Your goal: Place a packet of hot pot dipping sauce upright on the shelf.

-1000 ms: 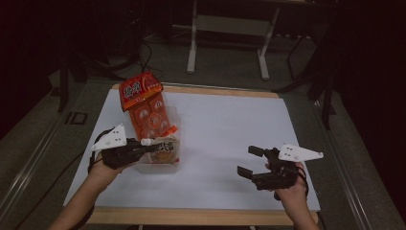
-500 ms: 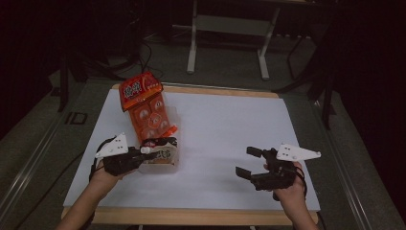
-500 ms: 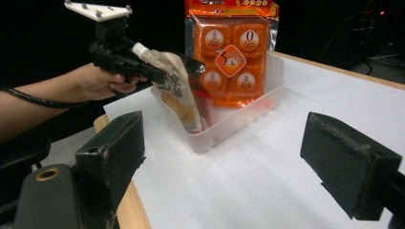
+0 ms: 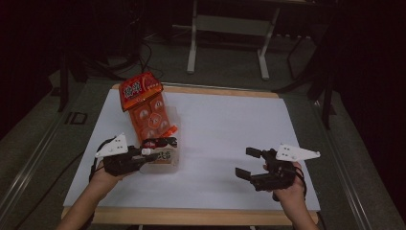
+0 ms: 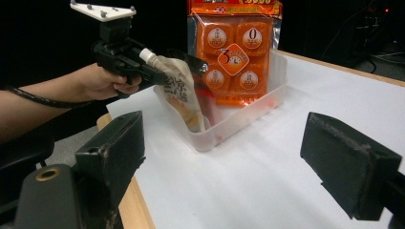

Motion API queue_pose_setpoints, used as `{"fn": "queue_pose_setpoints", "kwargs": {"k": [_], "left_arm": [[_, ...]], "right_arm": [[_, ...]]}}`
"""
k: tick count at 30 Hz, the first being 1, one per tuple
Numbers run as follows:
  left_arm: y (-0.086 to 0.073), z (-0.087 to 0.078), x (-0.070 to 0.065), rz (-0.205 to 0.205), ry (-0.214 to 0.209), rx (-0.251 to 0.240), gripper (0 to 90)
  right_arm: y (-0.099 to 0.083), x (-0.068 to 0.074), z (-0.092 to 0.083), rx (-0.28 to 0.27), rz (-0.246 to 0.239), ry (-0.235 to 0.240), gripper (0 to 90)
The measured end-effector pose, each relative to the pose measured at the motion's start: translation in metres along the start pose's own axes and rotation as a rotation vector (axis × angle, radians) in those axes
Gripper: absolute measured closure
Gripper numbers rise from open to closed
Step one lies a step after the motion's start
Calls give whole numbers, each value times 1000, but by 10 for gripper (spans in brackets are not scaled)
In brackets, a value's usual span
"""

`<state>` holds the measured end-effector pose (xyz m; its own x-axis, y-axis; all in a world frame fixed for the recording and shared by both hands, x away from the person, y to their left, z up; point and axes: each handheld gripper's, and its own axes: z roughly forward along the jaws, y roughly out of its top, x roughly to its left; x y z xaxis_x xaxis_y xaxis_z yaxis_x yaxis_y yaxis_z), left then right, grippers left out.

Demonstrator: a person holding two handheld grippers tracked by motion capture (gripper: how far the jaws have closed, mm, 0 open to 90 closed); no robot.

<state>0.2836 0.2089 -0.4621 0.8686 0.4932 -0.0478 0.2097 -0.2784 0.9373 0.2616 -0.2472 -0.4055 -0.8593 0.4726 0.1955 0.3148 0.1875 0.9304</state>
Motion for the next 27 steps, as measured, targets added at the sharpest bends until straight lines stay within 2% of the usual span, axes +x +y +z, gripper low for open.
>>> {"fn": "queue_pose_setpoints", "kwargs": {"k": [2,6,11,13,16,17,18,20,24,27], "left_arm": [[4,-2,0,-18,-2,-20,641],[13,-5,0,-17,0,-42,575],[26,-10,-6,-6,0,-79,475],[30,-11,-9,9,-21,-99,459],[35,-10,-12,10,-19,-99,353],[39,-9,-14,-1,-20,-109,353],[41,-8,-16,-7,-19,-115,275],[45,-6,-20,-14,-23,-132,183],[51,1,-27,-7,-13,-126,110],[55,8,-34,-14,-32,-130,23]], "right_arm": [[0,0,0,1,0,0,149],[0,0,0,0,1,2,149],[0,1,-1,2,-1,3,149],[0,0,-1,0,2,2,149],[0,0,-1,0,2,0,149],[0,0,-1,0,2,1,149],[0,1,-1,2,-2,2,149],[0,1,-1,2,-4,0,149],[-1,0,-1,3,-3,-2,149],[-1,0,-1,4,-5,-3,149]]}}
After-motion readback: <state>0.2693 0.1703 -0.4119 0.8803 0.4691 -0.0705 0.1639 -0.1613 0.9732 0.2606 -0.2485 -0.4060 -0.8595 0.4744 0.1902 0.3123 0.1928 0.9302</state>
